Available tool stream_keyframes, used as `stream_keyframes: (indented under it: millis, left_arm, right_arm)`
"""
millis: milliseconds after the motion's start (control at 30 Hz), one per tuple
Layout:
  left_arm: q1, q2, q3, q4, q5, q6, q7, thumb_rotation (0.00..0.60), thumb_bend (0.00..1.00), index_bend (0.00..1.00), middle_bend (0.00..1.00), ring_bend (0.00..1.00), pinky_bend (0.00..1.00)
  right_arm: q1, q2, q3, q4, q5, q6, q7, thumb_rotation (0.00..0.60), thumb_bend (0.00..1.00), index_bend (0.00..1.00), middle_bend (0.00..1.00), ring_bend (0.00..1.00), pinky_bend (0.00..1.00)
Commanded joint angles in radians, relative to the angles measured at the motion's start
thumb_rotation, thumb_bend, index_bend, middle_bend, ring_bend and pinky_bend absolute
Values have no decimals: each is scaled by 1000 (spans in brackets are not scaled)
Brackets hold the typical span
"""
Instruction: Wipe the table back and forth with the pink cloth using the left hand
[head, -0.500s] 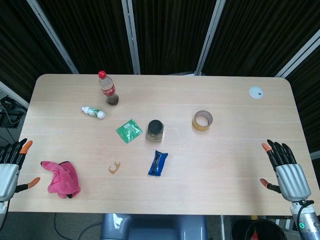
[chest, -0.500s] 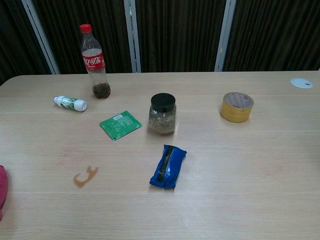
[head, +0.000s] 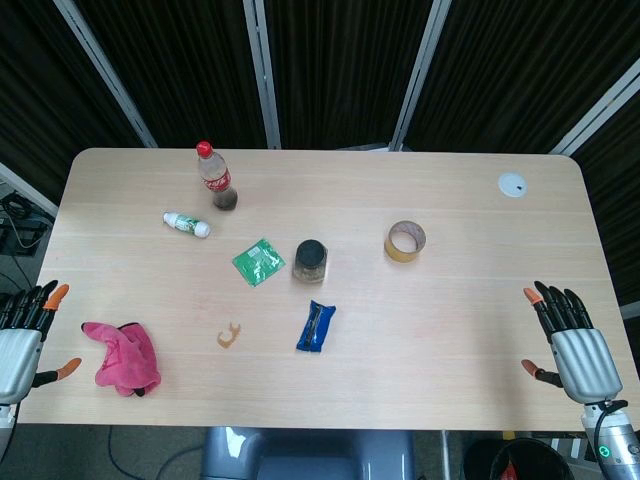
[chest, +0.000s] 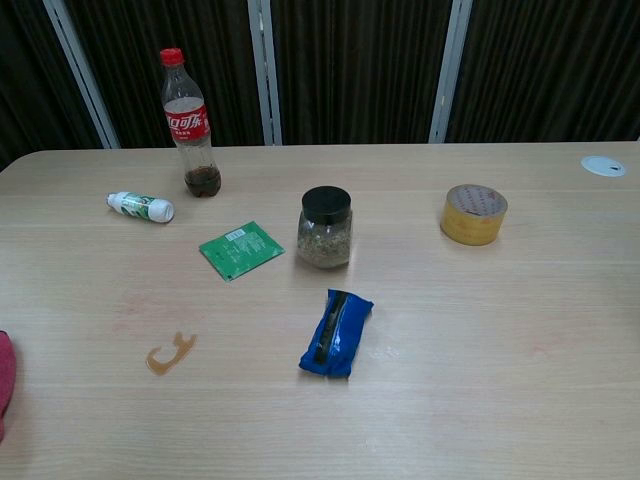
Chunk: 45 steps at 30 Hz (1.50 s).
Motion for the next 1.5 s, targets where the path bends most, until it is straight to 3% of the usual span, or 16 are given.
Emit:
stream_keyframes:
  millis: [33, 467, 533, 733, 1300, 1500]
  left_arm:
    - [-2, 4, 2, -4, -3, -7, 1, 600, 0, 0, 0, 0, 0]
    - [-21, 51, 48, -70, -65, -133, 122, 600, 0, 0, 0, 0, 0]
    - [-42, 49, 69, -73, -90, -206, 191, 600, 0, 0, 0, 0, 0]
    - [-73, 22, 81, -96, -157, -285, 322, 600, 0, 0, 0, 0, 0]
    - [-135, -83, 55, -69, -334, -349, 545, 600, 2, 61, 0, 0, 33]
    - [-164, -114, 43, -62, -385, -367, 577, 600, 54, 99, 0, 0, 60]
  right_arm:
    - [1, 1, 0, -4, 4, -5, -6, 600, 0, 0, 0, 0, 0]
    - [-1, 10, -3, -14, 9, -12, 1, 600, 0, 0, 0, 0, 0]
    - [-3, 12, -3, -17, 9, -8, 2, 600, 0, 0, 0, 0, 0]
    - [-4, 12, -1, -19, 11, -8, 4, 600, 0, 0, 0, 0, 0]
    - [-5, 12, 1, -20, 12, -7, 12, 600, 0, 0, 0, 0, 0]
    - [-5, 12, 2, -21, 13, -7, 15, 600, 0, 0, 0, 0, 0]
